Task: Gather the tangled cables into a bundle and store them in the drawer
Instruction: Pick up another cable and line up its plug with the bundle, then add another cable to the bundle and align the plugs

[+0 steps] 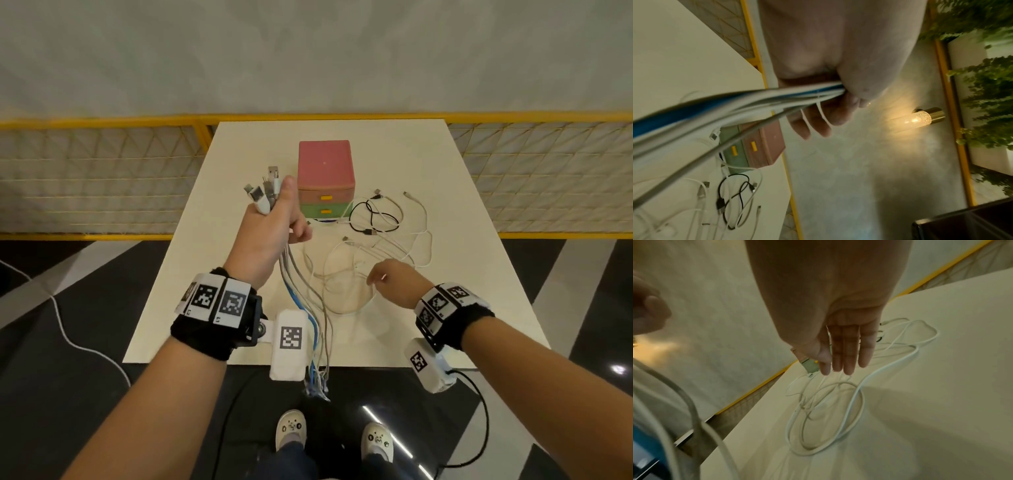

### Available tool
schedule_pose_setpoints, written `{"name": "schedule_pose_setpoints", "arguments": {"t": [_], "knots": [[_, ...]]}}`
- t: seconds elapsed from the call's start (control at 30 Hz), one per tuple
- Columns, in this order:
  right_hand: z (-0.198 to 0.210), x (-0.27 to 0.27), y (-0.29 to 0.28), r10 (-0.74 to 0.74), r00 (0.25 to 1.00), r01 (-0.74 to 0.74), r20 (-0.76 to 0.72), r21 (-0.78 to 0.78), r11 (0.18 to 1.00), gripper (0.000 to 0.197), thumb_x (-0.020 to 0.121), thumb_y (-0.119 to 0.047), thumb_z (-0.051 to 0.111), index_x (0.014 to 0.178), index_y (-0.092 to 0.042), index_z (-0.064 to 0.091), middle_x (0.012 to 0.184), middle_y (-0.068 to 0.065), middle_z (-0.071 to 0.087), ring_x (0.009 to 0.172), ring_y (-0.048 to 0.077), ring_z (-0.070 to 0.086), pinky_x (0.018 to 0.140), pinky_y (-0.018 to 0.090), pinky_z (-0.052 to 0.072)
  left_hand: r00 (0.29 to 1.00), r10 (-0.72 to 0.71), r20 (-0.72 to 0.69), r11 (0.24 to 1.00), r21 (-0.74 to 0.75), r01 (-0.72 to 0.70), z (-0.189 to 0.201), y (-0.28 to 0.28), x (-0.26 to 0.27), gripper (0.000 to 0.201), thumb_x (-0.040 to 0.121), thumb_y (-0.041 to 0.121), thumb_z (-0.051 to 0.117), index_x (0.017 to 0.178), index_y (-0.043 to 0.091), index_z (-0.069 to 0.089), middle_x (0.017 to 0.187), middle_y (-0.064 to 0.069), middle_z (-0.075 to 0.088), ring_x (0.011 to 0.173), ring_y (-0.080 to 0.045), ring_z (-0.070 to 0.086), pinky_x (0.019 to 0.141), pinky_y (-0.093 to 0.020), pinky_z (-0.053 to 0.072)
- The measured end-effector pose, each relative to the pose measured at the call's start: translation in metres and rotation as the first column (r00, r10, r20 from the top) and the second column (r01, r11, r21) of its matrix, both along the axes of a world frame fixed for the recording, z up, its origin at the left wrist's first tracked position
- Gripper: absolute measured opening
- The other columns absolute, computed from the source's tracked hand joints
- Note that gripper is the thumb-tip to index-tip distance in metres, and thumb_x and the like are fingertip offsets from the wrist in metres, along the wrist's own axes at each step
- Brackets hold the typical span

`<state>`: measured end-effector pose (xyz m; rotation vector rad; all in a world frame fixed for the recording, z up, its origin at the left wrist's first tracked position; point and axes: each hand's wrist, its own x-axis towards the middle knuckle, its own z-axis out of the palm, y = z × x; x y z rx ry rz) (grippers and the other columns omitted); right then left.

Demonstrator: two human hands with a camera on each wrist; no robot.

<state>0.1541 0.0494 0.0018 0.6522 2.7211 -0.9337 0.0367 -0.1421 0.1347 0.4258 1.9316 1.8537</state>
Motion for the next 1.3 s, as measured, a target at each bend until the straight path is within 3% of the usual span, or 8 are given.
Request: {"name": "schedule_pose_setpoints", "arguments": {"t": [0.1, 0.2, 0.33, 0.47, 0.6, 0.77, 1.07, 1.3], "knots": [[-0.011, -0.019, -0.005, -0.112, 0.989, 0.11, -0.097, -0.027, 0.994, 0.023, 0.085, -0.004, 0.051, 0.103, -0.011, 0.065, 0.114, 0.008, 0.059, 0.091, 0.017, 0.053, 0.085, 0.026, 0.042, 0.999, 0.017, 0.042, 0.999, -0.036, -0.015, -0.004, 0.004, -0.008, 0.055, 0.101, 0.048, 0.041, 0.054, 0.02, 0.033, 0.048, 0.002, 0.032, 0.041, -0.015, 0.03, 0.042, -0.024, 0.027], [-0.019, -0.041, -0.016, -0.082, 0.989, 0.08, -0.122, -0.027, 0.996, 0.03, 0.087, -0.004, 0.052, 0.115, -0.01, 0.06, 0.127, 0.008, 0.053, 0.112, 0.024, 0.053, 0.096, 0.026, 0.037, 0.998, 0.028, 0.061, 0.998, -0.058, -0.024, -0.01, 0.007, -0.016, 0.055, 0.101, 0.049, 0.04, 0.054, 0.022, 0.029, 0.048, 0.004, 0.025, 0.042, -0.012, 0.019, 0.045, -0.024, 0.013], [-0.033, -0.066, -0.025, 0.091, 0.993, -0.096, 0.077, 0.07, 0.993, 0.038, 0.091, -0.016, 0.053, 0.129, -0.012, 0.052, 0.135, 0.01, 0.046, 0.122, 0.026, 0.048, 0.103, 0.03, 0.036, 0.994, 0.07, 0.083, 0.996, -0.058, -0.066, -0.016, 0.006, -0.026, 0.056, 0.101, 0.049, 0.042, 0.053, 0.021, 0.036, 0.045, 0.006, 0.028, 0.04, -0.012, 0.021, 0.043, -0.021, 0.015], [-0.032, -0.075, -0.021, 0.118, 0.982, -0.139, 0.145, 0.14, 0.98, 0.026, 0.095, -0.02, 0.049, 0.115, -0.012, 0.063, 0.12, 0.012, 0.059, 0.108, 0.027, 0.056, 0.088, 0.029, 0.042, 0.993, 0.078, 0.093, 0.996, -0.051, -0.074, -0.019, 0.0, -0.033, 0.053, 0.101, 0.048, 0.043, 0.056, 0.018, 0.042, 0.043, 0.006, 0.03, 0.038, -0.011, 0.023, 0.041, -0.02, 0.017], [-0.007, -0.069, -0.017, -0.07, 0.986, 0.088, -0.149, 0.113, 0.99, 0.017, 0.097, -0.022, 0.043, 0.1, -0.011, 0.055, 0.09, 0.006, 0.062, 0.079, 0.024, 0.059, 0.066, 0.029, 0.039, 0.992, 0.046, 0.119, 0.995, -0.092, -0.035, -0.031, -0.003, -0.043, 0.051, 0.102, 0.044, 0.044, 0.066, 0.011, 0.06, 0.045, 0.004, 0.043, 0.037, -0.009, 0.025, 0.039, -0.018, 0.017], [0.048, -0.055, -0.027, -0.164, 0.847, 0.117, -0.507, -0.124, 0.985, 0.009, 0.097, -0.025, 0.045, 0.091, -0.019, 0.049, 0.069, 0.002, 0.058, 0.055, 0.014, 0.048, 0.057, 0.034, 0.04, 0.983, -0.048, 0.174, 0.96, -0.265, 0.094, -0.045, 0.017, -0.044, 0.051, 0.103, 0.043, 0.042, 0.093, 0.004, 0.073, 0.083, -0.008, 0.077, 0.038, -0.01, 0.034, 0.037, -0.018, 0.023], [0.067, -0.037, -0.029, 0.029, 0.896, 0.01, -0.442, 0.086, 0.996, 0.03, 0.083, -0.038, 0.066, 0.086, -0.029, 0.038, 0.068, -0.012, 0.049, 0.057, 0.002, 0.047, 0.053, 0.024, 0.034, 0.981, -0.159, 0.112, 0.954, -0.238, 0.182, -0.041, 0.059, -0.031, 0.036, 0.096, 0.04, 0.057, 0.066, 0.028, 0.073, 0.047, 0.003, 0.04, 0.042, -0.012, 0.032, 0.041, -0.021, 0.026], [0.064, -0.035, -0.018, -0.067, 0.911, 0.045, -0.407, -0.065, 0.997, 0.025, 0.088, -0.035, 0.062, 0.076, -0.037, 0.04, 0.073, -0.014, 0.053, 0.061, 0.01, 0.055, 0.057, 0.023, 0.039, 0.946, -0.322, 0.031, 0.894, -0.319, 0.315, -0.045, 0.062, -0.03, 0.024, 0.091, 0.033, 0.066, 0.087, 0.01, 0.067, 0.047, 0.007, 0.038, 0.038, -0.008, 0.032, 0.04, -0.019, 0.028]]}}
